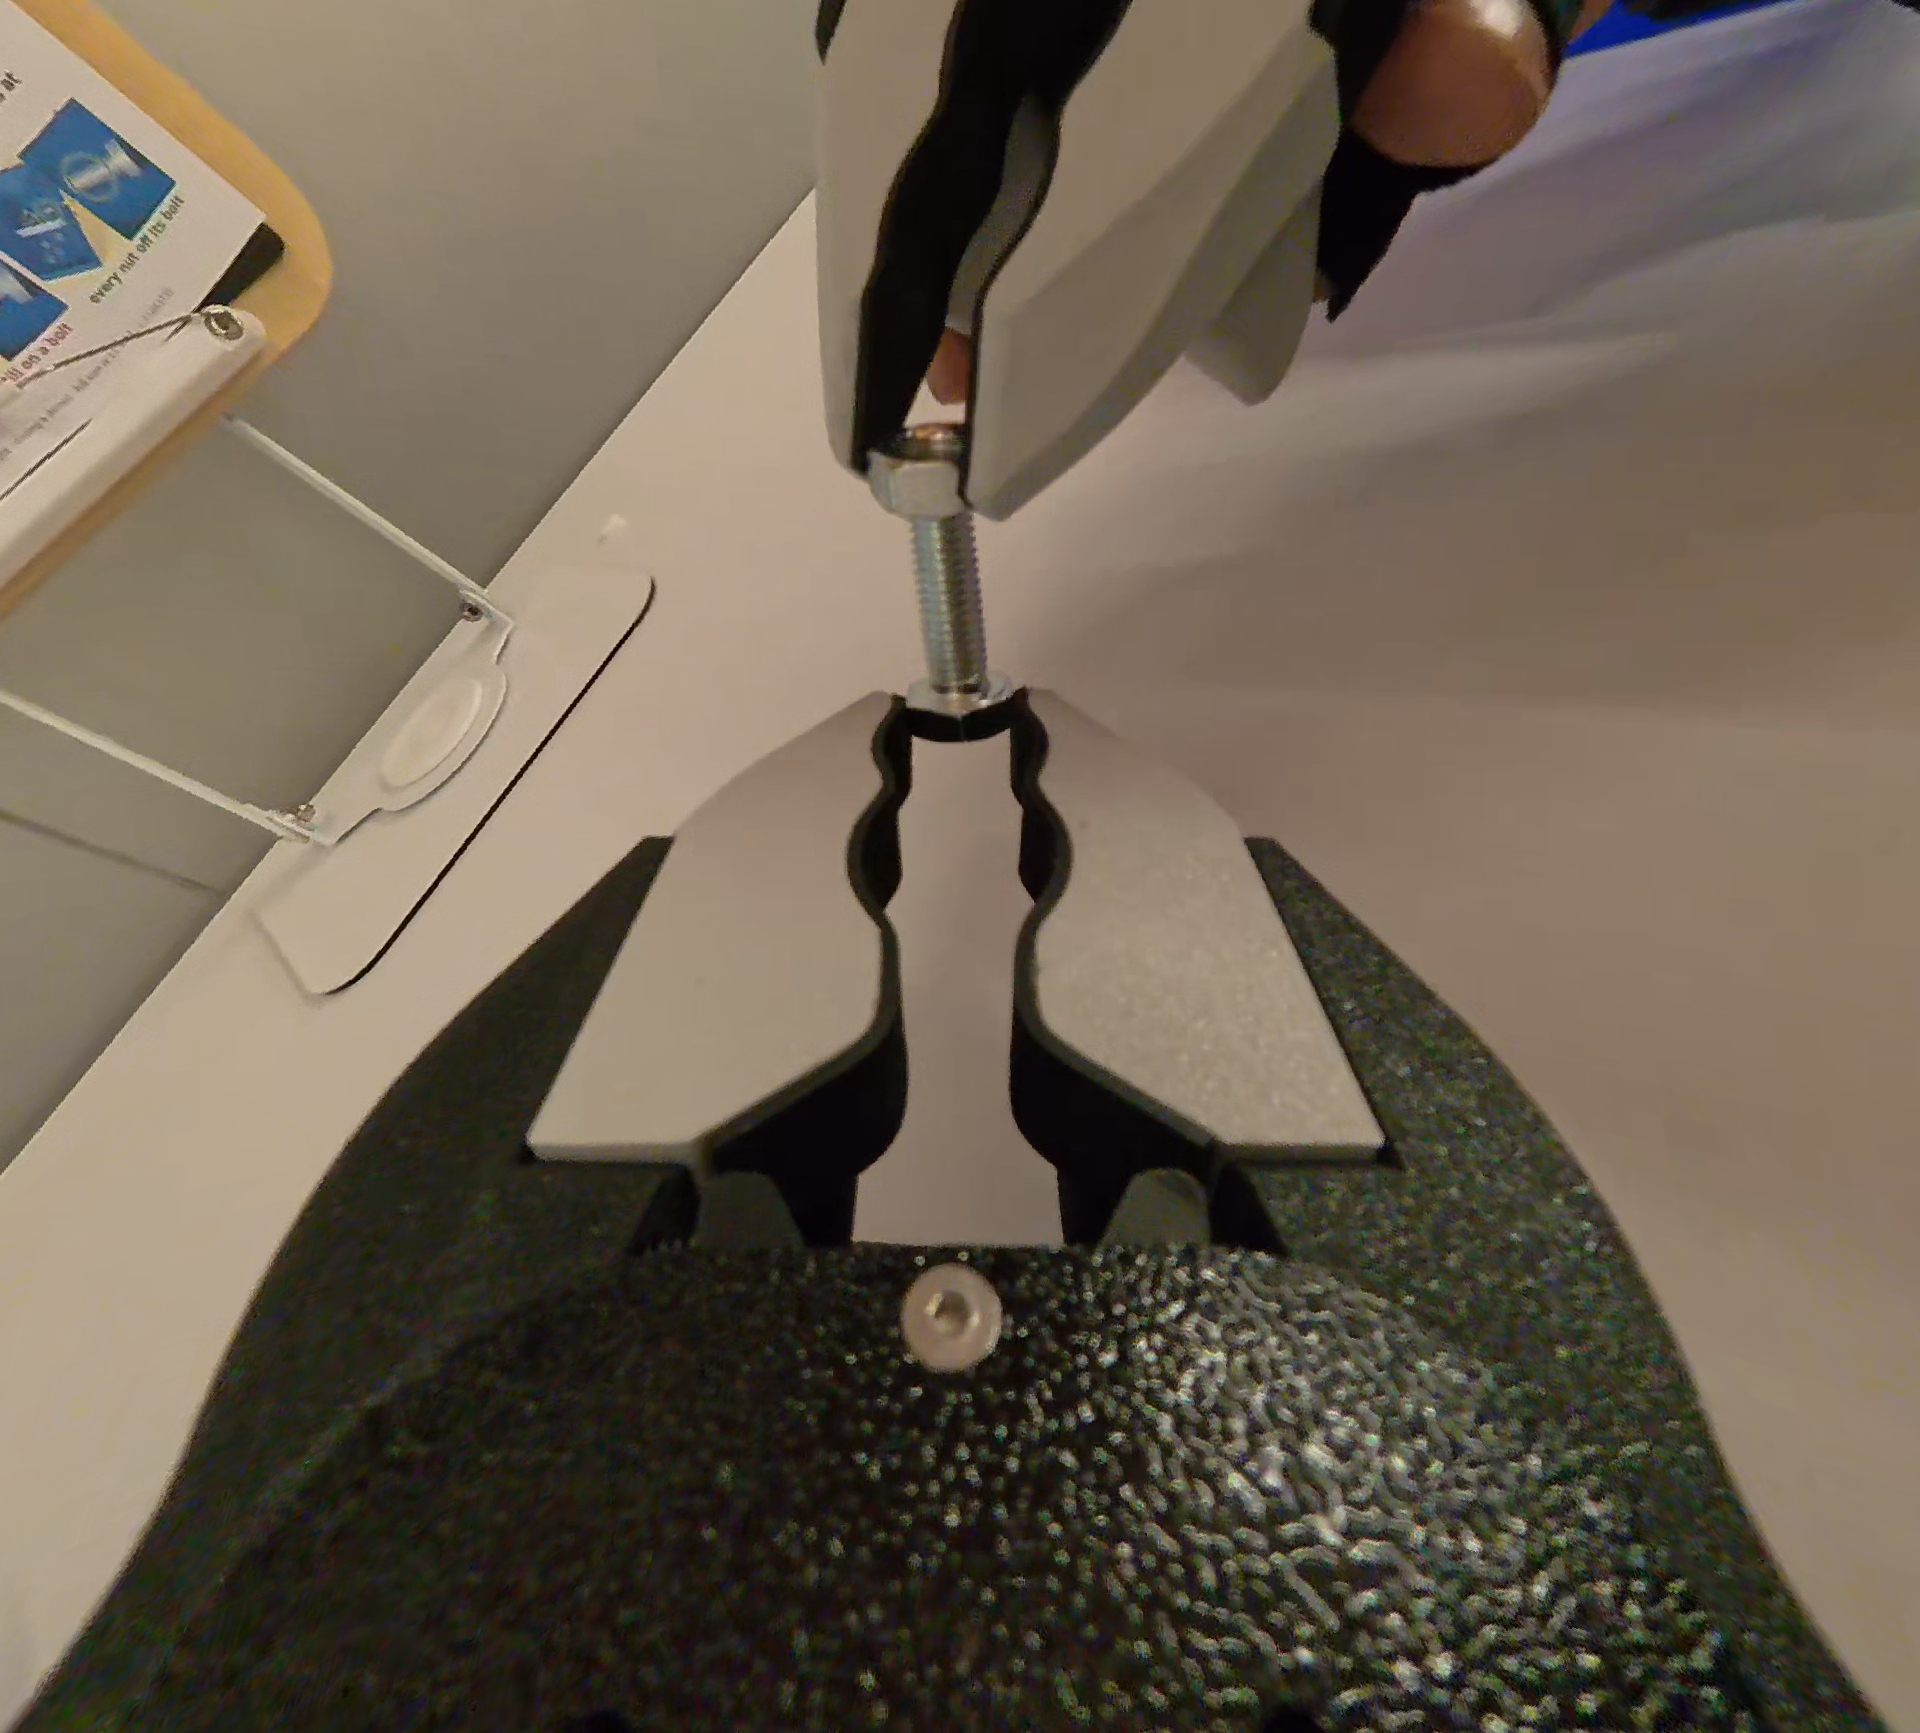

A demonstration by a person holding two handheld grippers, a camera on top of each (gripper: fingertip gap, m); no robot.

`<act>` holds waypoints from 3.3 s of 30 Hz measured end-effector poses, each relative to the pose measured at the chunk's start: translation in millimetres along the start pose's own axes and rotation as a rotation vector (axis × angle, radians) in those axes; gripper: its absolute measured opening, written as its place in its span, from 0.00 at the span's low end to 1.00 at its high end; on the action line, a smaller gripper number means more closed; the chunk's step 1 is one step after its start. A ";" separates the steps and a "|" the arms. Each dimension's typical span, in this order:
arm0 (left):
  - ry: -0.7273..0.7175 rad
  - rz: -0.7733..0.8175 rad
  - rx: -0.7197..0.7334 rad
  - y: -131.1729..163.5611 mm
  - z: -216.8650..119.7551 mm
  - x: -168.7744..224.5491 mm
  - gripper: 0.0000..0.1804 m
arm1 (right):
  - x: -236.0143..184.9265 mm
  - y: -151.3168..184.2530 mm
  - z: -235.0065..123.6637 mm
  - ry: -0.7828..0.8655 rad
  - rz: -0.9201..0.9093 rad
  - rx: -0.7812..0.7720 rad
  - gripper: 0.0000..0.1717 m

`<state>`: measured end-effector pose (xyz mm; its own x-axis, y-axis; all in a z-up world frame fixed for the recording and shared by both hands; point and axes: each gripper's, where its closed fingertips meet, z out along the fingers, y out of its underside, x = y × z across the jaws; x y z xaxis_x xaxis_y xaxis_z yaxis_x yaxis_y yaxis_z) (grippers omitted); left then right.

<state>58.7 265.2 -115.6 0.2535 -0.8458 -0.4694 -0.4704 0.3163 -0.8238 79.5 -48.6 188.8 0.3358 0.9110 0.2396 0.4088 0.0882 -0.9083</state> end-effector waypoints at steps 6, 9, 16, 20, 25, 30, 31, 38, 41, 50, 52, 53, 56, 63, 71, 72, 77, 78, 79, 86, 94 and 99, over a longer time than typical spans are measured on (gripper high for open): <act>-0.096 -0.016 -0.005 2.3 -3.4 -11.9 0.10 | 11.3 -5.3 7.8 0.089 0.154 0.033 0.10; -0.149 -0.032 0.002 3.7 -5.7 -19.6 0.10 | 15.8 -9.6 12.7 0.138 0.285 0.057 0.10; -0.165 -0.064 0.047 0.5 -8.5 -23.0 0.10 | 17.8 -15.0 13.0 0.183 0.431 0.096 0.10; -0.153 -0.096 0.076 -2.7 -9.4 -23.3 0.10 | 16.2 -15.5 14.4 0.184 0.422 0.095 0.10; -0.136 -0.123 0.096 -5.5 -10.0 -22.4 0.10 | 13.8 -15.7 17.1 0.198 0.382 0.089 0.10; -0.127 -0.134 0.098 -5.6 -9.7 -22.1 0.10 | 12.9 -15.1 17.5 0.197 0.356 0.078 0.13; -0.125 -0.137 0.099 -5.6 -9.5 -22.1 0.10 | 12.7 -15.1 17.5 0.196 0.351 0.078 0.14; -0.074 -0.180 0.144 -10.8 -13.0 -20.3 0.10 | 12.0 -20.3 11.3 0.177 0.236 0.091 0.19; 0.028 -0.174 0.175 -16.6 -15.8 -10.1 0.10 | 6.4 -20.6 3.3 0.123 0.079 0.070 0.23; 0.125 -0.032 0.095 -12.3 -15.2 10.5 0.10 | -13.7 -13.2 -8.4 0.003 -0.106 0.003 0.17; 0.119 0.002 0.068 -9.4 -14.3 10.9 0.10 | -14.8 -2.8 -3.7 0.012 -0.136 -0.065 0.12; 0.108 0.028 0.044 -6.5 -13.7 10.2 0.10 | -16.0 -0.4 -1.8 0.015 -0.144 -0.083 0.11; 0.025 0.097 -0.014 1.2 -13.5 1.3 0.10 | -9.6 3.6 4.2 0.055 -0.043 -0.128 0.10; -0.209 0.338 -0.177 17.6 -18.2 -24.5 0.10 | 0.0 14.5 18.4 0.132 0.422 -0.161 0.10; -0.065 0.161 -0.112 15.9 -18.7 -16.3 0.10 | -0.1 8.7 6.3 0.129 -0.062 -0.157 0.27; -0.041 0.177 -0.113 16.9 -18.5 -12.6 0.10 | -2.3 9.7 5.1 0.125 -0.131 -0.167 0.26; 0.055 0.253 -0.130 19.6 -15.9 5.2 0.10 | -15.4 22.0 6.4 0.071 -0.309 -0.224 0.19; 0.070 0.267 -0.138 20.8 -15.2 8.2 0.10 | -17.6 23.4 7.5 0.062 -0.321 -0.229 0.17; 0.071 0.282 -0.146 21.9 -14.7 9.3 0.10 | -20.7 25.3 8.4 0.046 -0.319 -0.239 0.13; -0.035 0.527 -0.266 36.4 -15.8 -0.9 0.10 | -23.8 39.7 20.2 -0.040 0.392 -0.317 0.10; 0.002 0.388 -0.224 34.5 -20.1 -5.2 0.10 | -15.1 18.5 11.3 -0.015 0.137 -0.172 0.25; 0.049 0.368 -0.219 36.7 -19.8 0.1 0.10 | -25.9 19.9 12.6 0.044 -0.293 -0.210 0.22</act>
<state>24.7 268.2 -139.6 -0.0026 -0.7147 -0.6994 -0.6918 0.5063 -0.5149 68.2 -65.3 160.1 0.2134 0.8406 0.4978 0.6572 0.2535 -0.7098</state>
